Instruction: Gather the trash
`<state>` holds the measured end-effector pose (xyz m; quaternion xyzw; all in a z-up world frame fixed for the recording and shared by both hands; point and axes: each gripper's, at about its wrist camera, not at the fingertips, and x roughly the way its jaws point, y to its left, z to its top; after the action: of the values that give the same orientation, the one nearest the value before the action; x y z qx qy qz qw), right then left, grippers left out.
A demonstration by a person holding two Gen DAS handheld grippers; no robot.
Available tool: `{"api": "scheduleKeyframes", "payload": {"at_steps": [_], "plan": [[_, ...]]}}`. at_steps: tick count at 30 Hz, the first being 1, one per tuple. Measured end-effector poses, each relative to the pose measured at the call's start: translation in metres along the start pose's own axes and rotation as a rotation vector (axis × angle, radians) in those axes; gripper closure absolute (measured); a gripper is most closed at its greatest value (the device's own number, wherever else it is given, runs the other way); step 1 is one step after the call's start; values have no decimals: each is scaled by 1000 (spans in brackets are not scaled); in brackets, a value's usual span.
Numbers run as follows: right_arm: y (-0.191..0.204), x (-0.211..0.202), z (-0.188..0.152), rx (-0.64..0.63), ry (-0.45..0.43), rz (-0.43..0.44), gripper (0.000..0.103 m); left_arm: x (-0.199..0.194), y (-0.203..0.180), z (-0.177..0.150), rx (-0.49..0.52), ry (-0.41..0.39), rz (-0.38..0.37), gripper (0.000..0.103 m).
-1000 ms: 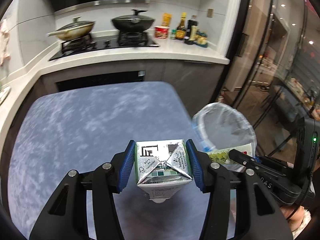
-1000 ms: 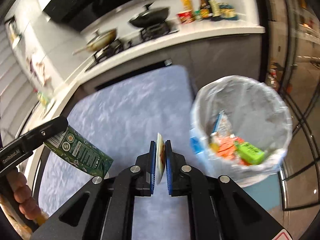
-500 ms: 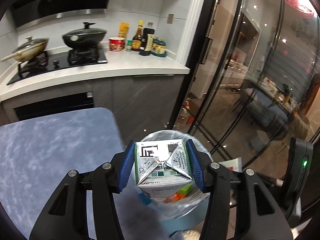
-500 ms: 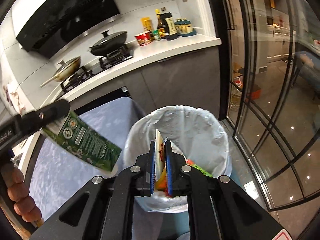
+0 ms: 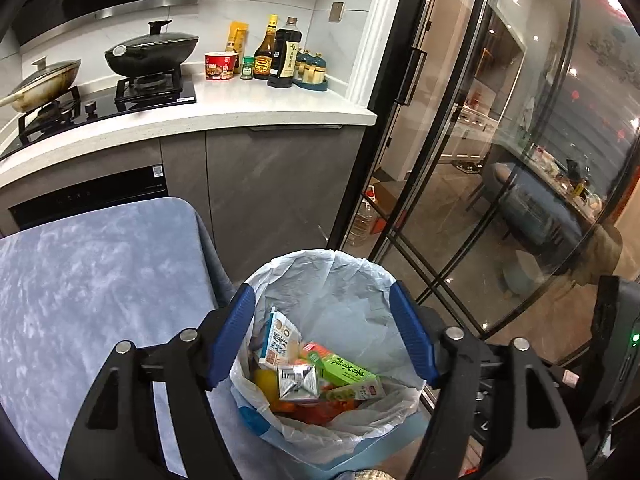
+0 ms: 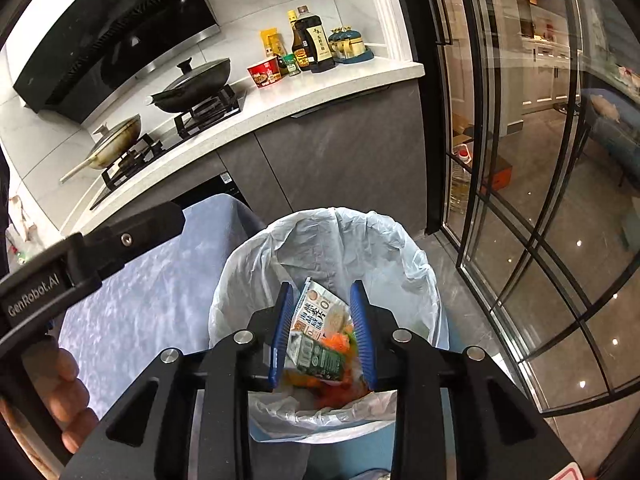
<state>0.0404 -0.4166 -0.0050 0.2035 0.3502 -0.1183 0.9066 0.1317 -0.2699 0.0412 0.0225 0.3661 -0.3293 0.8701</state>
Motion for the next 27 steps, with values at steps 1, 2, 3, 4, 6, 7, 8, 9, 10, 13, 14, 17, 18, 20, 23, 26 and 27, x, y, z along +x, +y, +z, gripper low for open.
{"api": "scheduleKeyframes", "payload": {"at_steps": [1,2,3,4,6,7,8,9,10,13,14,17,18,20,23,26,27], "plan": [[1,-1,0,-4,1,2,74,-1,1,-1,1,-1,10,37],[2,-2,-1,-5,-1,2,74,-2,1,-1,3,-2,16,37],[3,-3,-1,-6,0,4,74,-4,0,-2,5,-3,18,37],[4,-3,-2,-7,2,7,74,-6,0,-4,8,-4,28,37],[6,-5,-4,-8,3,11,74,-8,0,-5,19,-6,43,37],[7,-6,-4,-10,5,12,74,-10,-1,-7,25,-6,56,37],[9,-6,-6,-11,7,10,74,-11,-1,-8,26,-6,64,37],[10,-7,-7,-12,8,11,73,-13,0,-10,29,-8,69,36],[11,-8,-8,-14,10,11,73,-15,1,-11,31,-8,77,36],[16,-12,-12,-21,12,5,73,-22,3,-16,29,-10,94,34],[18,-15,-13,-24,10,2,73,-24,4,-17,28,-9,99,34],[22,-20,-14,-32,7,2,72,-32,8,-21,21,-10,115,34],[24,-22,-15,-34,9,1,71,-35,10,-22,20,-11,126,34],[28,-26,-18,-42,6,-1,67,-40,12,-25,20,-10,144,34],[36,-32,-23,-58,8,-8,67,-49,18,-30,9,-6,167,34],[41,-38,-28,-64,12,-7,64,-56,23,-36,-4,8,188,34],[44,-40,-30,-69,13,-9,63,-58,24,-38,-3,9,199,34]]}}
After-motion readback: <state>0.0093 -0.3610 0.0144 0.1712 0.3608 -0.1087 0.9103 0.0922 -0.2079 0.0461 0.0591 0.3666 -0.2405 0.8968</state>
